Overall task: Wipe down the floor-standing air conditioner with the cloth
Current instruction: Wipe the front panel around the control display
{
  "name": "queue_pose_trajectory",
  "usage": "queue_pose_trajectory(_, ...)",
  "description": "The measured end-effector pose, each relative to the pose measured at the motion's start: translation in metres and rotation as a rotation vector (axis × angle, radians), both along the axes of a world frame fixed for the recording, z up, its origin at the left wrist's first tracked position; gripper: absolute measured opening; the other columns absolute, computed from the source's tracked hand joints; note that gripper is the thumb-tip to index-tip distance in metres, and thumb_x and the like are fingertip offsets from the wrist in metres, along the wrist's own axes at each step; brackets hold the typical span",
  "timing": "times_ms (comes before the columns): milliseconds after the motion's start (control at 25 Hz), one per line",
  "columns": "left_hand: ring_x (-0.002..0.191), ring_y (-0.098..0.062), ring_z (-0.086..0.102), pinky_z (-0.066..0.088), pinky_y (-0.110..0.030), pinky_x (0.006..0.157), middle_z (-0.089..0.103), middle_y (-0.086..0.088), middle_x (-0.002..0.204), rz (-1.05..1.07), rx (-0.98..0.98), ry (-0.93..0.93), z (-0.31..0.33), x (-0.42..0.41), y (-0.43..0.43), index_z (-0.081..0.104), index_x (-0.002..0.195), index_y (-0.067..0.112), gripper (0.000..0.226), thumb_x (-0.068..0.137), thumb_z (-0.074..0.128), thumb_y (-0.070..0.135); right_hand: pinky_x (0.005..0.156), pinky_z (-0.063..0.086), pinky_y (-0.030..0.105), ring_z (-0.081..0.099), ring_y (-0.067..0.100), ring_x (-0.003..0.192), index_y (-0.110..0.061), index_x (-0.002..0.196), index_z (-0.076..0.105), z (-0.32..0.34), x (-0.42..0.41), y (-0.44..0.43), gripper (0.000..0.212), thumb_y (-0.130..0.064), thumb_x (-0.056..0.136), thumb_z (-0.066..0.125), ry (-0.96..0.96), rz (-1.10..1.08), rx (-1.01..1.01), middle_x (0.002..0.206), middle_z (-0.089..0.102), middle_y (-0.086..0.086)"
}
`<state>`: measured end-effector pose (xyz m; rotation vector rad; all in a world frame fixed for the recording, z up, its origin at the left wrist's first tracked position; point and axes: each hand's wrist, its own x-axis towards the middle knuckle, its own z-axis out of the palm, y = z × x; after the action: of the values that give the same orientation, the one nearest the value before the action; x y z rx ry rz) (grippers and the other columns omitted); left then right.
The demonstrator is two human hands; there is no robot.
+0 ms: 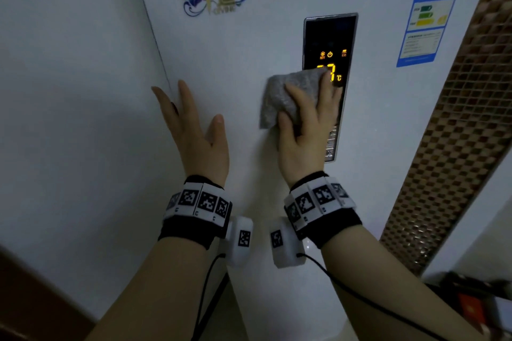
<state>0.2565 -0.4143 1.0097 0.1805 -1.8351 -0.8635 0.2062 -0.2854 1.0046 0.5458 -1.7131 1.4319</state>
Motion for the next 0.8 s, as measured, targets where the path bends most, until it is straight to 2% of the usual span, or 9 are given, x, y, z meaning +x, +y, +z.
queue_pose_trajectory(80,0.137,0.003,-0.003,0.002,0.005,0.102,-0.010,-0.011,0.159,-0.036,0.005,-0.023,-0.002,0.001,-0.007,0.007,0.152,0.014,0.073,0.094,0.051,0.006,0.114,0.001,0.027,0.008,0.043,0.142,-0.007,0.122,0.057,0.009,-0.006,0.008,0.038,-0.001,0.085,0.058,-0.081,-0.037,-0.156,0.153,0.017,0.020)
queue_pose_trajectory(160,0.135,0.008,-0.001,-0.001,0.002,0.104,-0.006,-0.006,0.160,-0.062,0.015,-0.041,-0.005,0.001,-0.012,0.002,0.152,0.013,0.073,0.096,0.049,0.009,0.113,-0.003,0.019,0.007,0.041,0.143,-0.007,0.124,0.055,0.013,-0.001,0.003,0.038,-0.003,0.086,0.057,-0.108,-0.036,-0.204,0.154,0.017,0.021)
queue_pose_trajectory(240,0.136,0.010,0.002,0.000,0.001,0.105,-0.001,0.000,0.160,-0.084,0.065,-0.043,-0.006,0.001,-0.016,-0.001,0.152,0.017,0.073,0.097,0.047,0.013,0.115,-0.005,0.022,0.007,0.042,0.142,-0.007,0.124,0.055,0.006,0.011,-0.013,0.038,-0.002,0.086,0.059,-0.058,-0.015,-0.084,0.153,0.018,0.021)
queue_pose_trajectory(320,0.134,0.012,0.008,0.005,0.001,0.105,0.006,0.007,0.159,-0.110,0.120,-0.041,-0.007,0.002,-0.020,0.001,0.152,0.022,0.071,0.097,0.046,0.016,0.118,-0.002,0.033,0.009,0.043,0.142,-0.008,0.125,0.055,0.002,0.013,-0.016,0.039,-0.002,0.086,0.060,-0.014,-0.018,-0.016,0.152,0.019,0.023)
queue_pose_trajectory(440,0.137,0.006,0.018,0.016,-0.005,0.108,0.017,0.013,0.156,-0.139,0.157,-0.040,-0.008,0.004,-0.030,0.009,0.151,0.031,0.065,0.098,0.043,0.018,0.118,0.004,0.047,0.007,0.043,0.142,-0.013,0.133,0.049,0.009,0.004,-0.010,0.045,-0.005,0.089,0.055,-0.089,-0.083,-0.141,0.153,0.015,0.022)
queue_pose_trajectory(480,0.138,0.003,0.022,0.020,-0.010,0.109,0.019,0.015,0.155,-0.139,0.168,-0.046,-0.008,0.005,-0.032,0.011,0.151,0.033,0.063,0.098,0.043,0.018,0.117,0.003,0.046,0.005,0.043,0.142,-0.015,0.135,0.046,0.009,0.006,-0.013,0.047,-0.007,0.090,0.053,-0.107,-0.097,-0.156,0.154,0.013,0.022)
queue_pose_trajectory(560,0.136,0.004,0.024,0.023,-0.015,0.110,0.022,0.017,0.153,-0.141,0.176,-0.054,-0.007,0.006,-0.034,0.014,0.150,0.034,0.062,0.098,0.044,0.018,0.116,0.000,0.042,0.001,0.043,0.142,-0.019,0.136,0.044,0.001,0.017,-0.030,0.046,-0.011,0.092,0.053,-0.070,-0.081,-0.049,0.154,0.010,0.016)
queue_pose_trajectory(680,0.138,0.004,0.021,0.025,-0.021,0.114,0.017,0.019,0.153,-0.154,0.120,-0.052,-0.006,0.010,-0.040,0.016,0.150,0.033,0.062,0.098,0.045,0.015,0.117,0.003,0.047,-0.001,0.041,0.142,-0.019,0.132,0.051,-0.012,0.024,-0.042,0.040,-0.011,0.093,0.055,0.017,-0.040,0.082,0.150,0.010,0.005)
queue_pose_trajectory(800,0.142,-0.001,0.018,0.025,-0.031,0.117,0.010,0.019,0.155,-0.182,0.066,-0.083,-0.004,0.013,-0.048,0.017,0.149,0.035,0.061,0.098,0.045,0.015,0.116,-0.002,0.034,-0.001,0.042,0.143,-0.019,0.131,0.052,-0.002,0.015,-0.035,0.041,-0.008,0.092,0.052,-0.082,-0.080,-0.095,0.155,0.013,0.015)
